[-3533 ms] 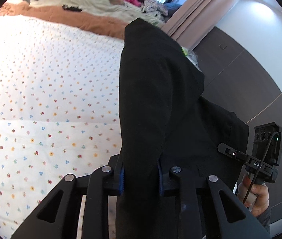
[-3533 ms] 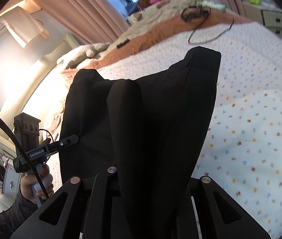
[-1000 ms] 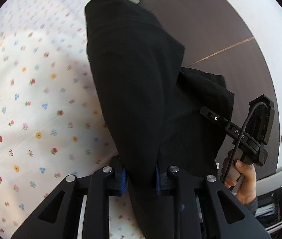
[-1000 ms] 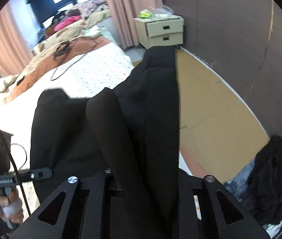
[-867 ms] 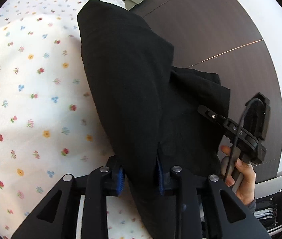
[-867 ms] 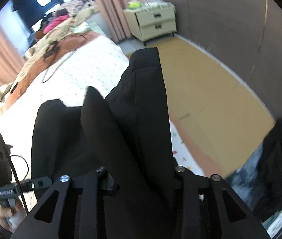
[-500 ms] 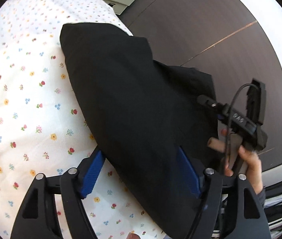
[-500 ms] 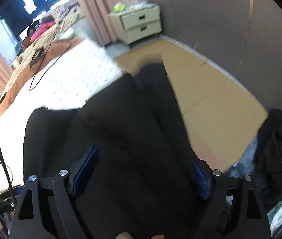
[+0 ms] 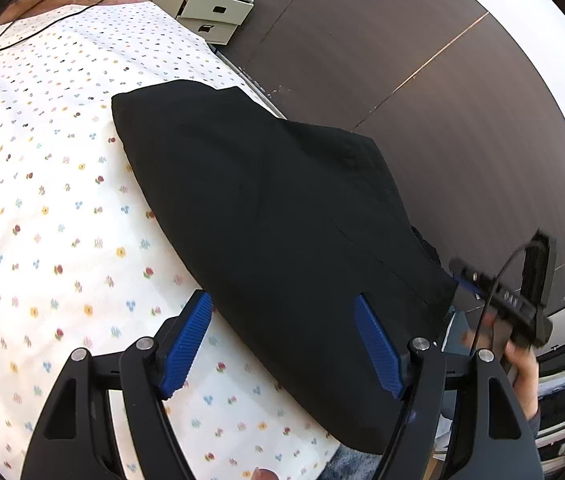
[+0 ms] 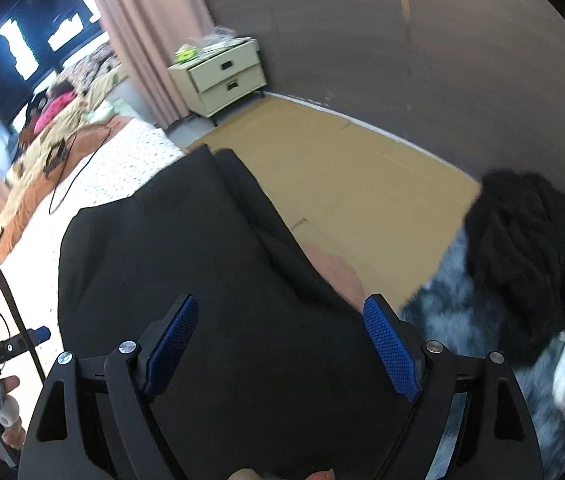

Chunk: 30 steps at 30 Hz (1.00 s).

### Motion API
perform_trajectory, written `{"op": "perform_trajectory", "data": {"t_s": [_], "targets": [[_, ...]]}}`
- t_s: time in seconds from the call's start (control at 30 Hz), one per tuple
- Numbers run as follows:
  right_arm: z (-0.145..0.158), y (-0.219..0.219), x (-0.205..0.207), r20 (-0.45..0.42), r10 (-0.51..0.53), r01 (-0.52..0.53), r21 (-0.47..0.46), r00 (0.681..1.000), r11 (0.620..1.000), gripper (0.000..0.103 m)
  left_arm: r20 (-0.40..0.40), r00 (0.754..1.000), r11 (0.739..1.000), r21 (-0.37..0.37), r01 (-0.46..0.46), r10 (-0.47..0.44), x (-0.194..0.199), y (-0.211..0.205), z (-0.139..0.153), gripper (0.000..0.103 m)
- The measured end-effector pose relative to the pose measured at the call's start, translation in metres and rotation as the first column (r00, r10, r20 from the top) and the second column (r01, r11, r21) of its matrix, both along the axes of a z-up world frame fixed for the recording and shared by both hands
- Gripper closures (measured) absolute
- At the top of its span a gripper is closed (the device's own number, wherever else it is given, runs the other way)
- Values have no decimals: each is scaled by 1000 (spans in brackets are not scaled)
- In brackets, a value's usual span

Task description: Fold large clothes

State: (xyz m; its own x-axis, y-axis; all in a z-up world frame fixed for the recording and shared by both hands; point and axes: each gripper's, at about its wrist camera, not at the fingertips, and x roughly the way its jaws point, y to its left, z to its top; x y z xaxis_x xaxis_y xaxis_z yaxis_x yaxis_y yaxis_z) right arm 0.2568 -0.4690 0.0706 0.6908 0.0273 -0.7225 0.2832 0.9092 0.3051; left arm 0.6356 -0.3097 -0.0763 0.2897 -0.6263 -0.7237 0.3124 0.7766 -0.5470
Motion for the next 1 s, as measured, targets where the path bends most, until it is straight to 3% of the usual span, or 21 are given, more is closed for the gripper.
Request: {"op": "perform_trajectory", "data": {"t_s": [0.13, 0.27, 0.43, 0.6, 0.67, 0.7, 0.8, 1.0], "targets": [[-13, 1, -22, -49, -53, 57, 63, 997, 996, 19, -10, 1000, 1000, 11, 0, 1, -16, -1, -1, 29], [-27, 1, -49, -16, -50, 53, 209, 999, 977, 19, -27, 1000, 1000, 28, 13, -12, -36, -5, -5, 29], [-47, -10, -56, 35, -85, 68, 345, 996, 936, 19, -62, 998, 999, 16, 30, -29, -51, -8, -16, 29], [-69, -13, -45, 4, -122, 110, 406, 993, 907, 22, -105, 993, 999, -1, 48, -48, -49, -21, -45, 29], [-81, -21, -38, 4, -141, 123, 463, 990, 878, 33, -114, 993, 999, -6, 43, -44, -47, -23, -51, 29], [-81, -18, -33, 12, -150, 127, 473, 989, 872, 44, -117, 992, 999, -9, 39, -39, -45, -24, -53, 29], [-73, -23, -35, 55, -176, 131, 463, 983, 876, 63, -113, 993, 999, -26, 24, -27, -39, -20, -54, 29], [-54, -29, -25, 72, -200, 160, 370, 977, 915, 67, -92, 995, 999, -31, -29, 26, -15, -9, -52, 29]]}}
